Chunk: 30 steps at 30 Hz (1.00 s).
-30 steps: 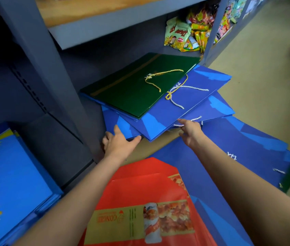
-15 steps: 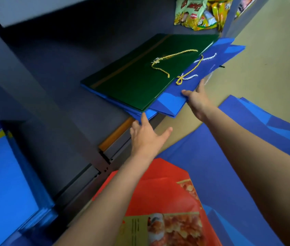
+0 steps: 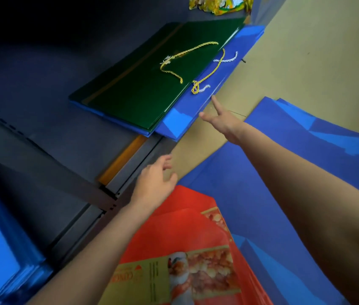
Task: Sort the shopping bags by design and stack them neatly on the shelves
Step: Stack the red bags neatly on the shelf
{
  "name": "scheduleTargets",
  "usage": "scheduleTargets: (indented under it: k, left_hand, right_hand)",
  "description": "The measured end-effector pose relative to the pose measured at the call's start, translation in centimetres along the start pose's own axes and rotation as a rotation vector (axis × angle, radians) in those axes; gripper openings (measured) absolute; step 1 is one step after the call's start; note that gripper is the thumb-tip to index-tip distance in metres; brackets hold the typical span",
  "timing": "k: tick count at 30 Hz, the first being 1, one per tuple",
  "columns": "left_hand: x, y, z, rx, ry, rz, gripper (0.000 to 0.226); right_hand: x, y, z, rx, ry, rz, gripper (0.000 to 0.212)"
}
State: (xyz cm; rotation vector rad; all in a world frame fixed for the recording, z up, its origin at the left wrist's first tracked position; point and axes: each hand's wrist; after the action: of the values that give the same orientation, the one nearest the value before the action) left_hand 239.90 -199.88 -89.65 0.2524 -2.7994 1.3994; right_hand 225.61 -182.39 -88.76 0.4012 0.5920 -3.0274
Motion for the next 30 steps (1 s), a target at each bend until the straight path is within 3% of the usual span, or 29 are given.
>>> scheduleTargets:
  k: [3, 5, 7, 12, 19, 24, 27, 30]
  left_hand:
    - [-2.0, 1.7, 2.1, 0.089, 0.067, 0.471, 0.081]
    - [-3.0, 2.5, 3.4, 0.204, 0.072, 0.594, 0.096]
    - [-3.5, 2.7, 4.3, 0.284, 0.085, 0.592, 0.102]
    - [-3.6, 1.0, 6.2, 0.365, -0.038, 0.601, 0.111]
    - [-6.8, -0.3, 9.0, 0.344, -0.121, 0.65, 0.104]
    - [-9.2, -1.9, 10.6, 0.354, -0.124, 0.707, 0.112]
    - [-10.7, -2.1, 10.3, 0.493, -0.083, 0.754, 0.108]
    - [-10.8, -1.9, 10.2, 0.526, -0.093, 0.761, 0.108]
  right_hand:
    - [-4.6, -0.7, -2.0, 0.048, 0.108, -0.011, 0.07]
    - [-9.3, -0.7, -5.0, -0.043, 0.225, 0.114, 0.07]
    - [-14.3, -0.4, -8.2, -0.134, 0.285, 0.239, 0.077]
    - [-20.9, 2.7, -9.7, -0.359, 0.206, 0.238, 0.106]
    - [-22.7, 5.2, -8.9, -0.465, 0.047, 0.156, 0.09]
    - [-21.6, 1.2, -7.8, -0.468, -0.105, 0.06, 0.078]
    - [-20.1, -2.7, -7.7, -0.526, -0.077, 0.073, 0.067]
    - [-20.5, -4.2, -9.5, -0.421, 0.095, 0.164, 0.066]
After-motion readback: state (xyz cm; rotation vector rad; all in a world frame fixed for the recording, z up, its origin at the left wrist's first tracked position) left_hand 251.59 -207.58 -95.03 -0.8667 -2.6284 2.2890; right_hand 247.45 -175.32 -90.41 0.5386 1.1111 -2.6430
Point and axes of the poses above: each hand's wrist, its own x-axis towards the middle knuckle, its own y-axis out of the palm, z = x × y, and after that the axes turned 9 degrees about -z, right-handed
